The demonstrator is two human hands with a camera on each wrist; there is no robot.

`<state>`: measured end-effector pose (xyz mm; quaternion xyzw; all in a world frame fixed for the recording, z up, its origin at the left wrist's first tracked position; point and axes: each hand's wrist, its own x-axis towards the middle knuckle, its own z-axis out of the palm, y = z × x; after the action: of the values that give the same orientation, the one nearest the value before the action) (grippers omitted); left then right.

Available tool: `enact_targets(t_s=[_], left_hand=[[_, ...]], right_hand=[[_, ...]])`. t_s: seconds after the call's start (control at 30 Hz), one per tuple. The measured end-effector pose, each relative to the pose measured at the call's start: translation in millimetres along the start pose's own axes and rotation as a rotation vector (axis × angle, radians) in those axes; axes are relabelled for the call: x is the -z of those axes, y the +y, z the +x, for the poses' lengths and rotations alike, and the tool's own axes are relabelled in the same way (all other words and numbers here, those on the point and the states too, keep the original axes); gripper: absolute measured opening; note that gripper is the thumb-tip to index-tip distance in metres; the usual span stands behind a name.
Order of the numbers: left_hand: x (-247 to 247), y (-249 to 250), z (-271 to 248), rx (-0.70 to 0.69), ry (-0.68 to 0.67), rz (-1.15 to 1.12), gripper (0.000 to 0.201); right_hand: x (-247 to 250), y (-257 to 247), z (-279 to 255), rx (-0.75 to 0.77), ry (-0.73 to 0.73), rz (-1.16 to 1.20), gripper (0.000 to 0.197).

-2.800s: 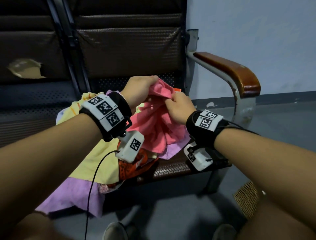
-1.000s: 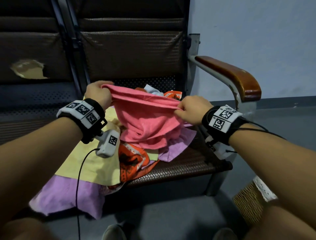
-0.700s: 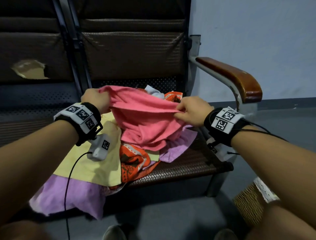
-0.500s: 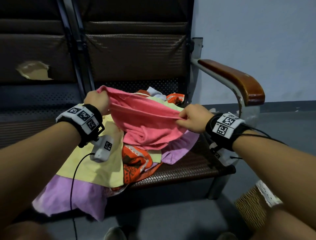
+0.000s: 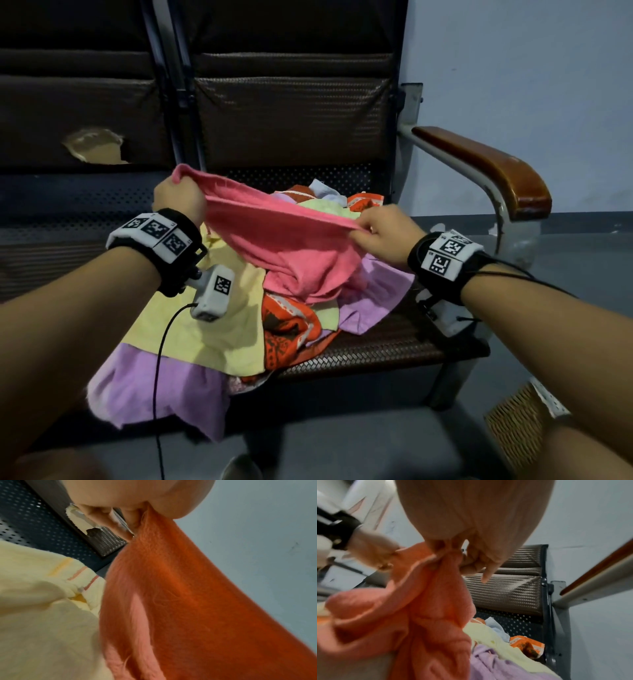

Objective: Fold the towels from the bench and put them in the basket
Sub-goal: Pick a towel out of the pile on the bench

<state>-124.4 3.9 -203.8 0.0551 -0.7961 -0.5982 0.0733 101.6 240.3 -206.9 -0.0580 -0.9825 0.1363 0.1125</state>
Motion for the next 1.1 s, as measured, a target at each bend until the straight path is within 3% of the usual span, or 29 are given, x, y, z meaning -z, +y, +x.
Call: enact_targets(t_s=[0.07, 0.13, 0.2, 0.3, 0.4, 0.47, 0.5, 0.6, 0.63, 0.77, 0.87, 0.97, 1.1], left_hand=[[5, -7, 5, 0.001, -0.033, -0.004, 0.039], [8, -12, 12, 0.014, -0.052, -0.034, 0.043], [9, -13, 17, 0.035, -0.073, -0.107, 0.049], [11, -14, 18, 0.071, -0.113, -0.24, 0.041], [6, -18, 18, 0.088, -0.188, -0.304, 0.028], [3, -18, 16, 0.025, -0.214, -0.252, 0.021], [3, -19, 16, -0.048, -0.232, -0.146, 0.022], [2, -17, 17, 0.012, -0.21, -0.133, 0.03], [2, -16, 15, -0.024, -0.194, -0.098, 0.029], [-2, -7, -3, 0.066, -0.138, -0.242, 0.05], [-1, 8, -7, 0.095, -0.151, -0.372, 0.03], [5, 26, -6, 0.061, -0.164, -0.438, 0.04], [11, 47, -13, -0.073, -0.262, -0.351, 0.03]], right_hand=[[6, -1, 1, 0.019, 0.123, 0.13, 0.026], [6, -6, 0, 0.065, 0.136, 0.224, 0.027], [-2, -12, -1, 0.126, 0.054, 0.227, 0.032], [-19, -15, -6, 0.157, -0.158, 0.128, 0.041], [-33, -7, -13, 0.131, -0.342, -0.03, 0.05], [-33, 1, -13, 0.062, -0.368, -0.127, 0.055], [-31, 6, -12, 0.021, -0.352, -0.146, 0.056], [-18, 21, -9, -0.088, -0.272, -0.127, 0.054], [-14, 25, -9, -0.119, -0.253, -0.128, 0.053], [3, 31, -7, -0.235, -0.172, -0.089, 0.051], [22, 32, -6, -0.256, 0.032, 0.057, 0.053], [35, 30, -6, -0.258, 0.23, 0.229, 0.045], [46, 26, -5, -0.267, 0.288, 0.158, 0.034]])
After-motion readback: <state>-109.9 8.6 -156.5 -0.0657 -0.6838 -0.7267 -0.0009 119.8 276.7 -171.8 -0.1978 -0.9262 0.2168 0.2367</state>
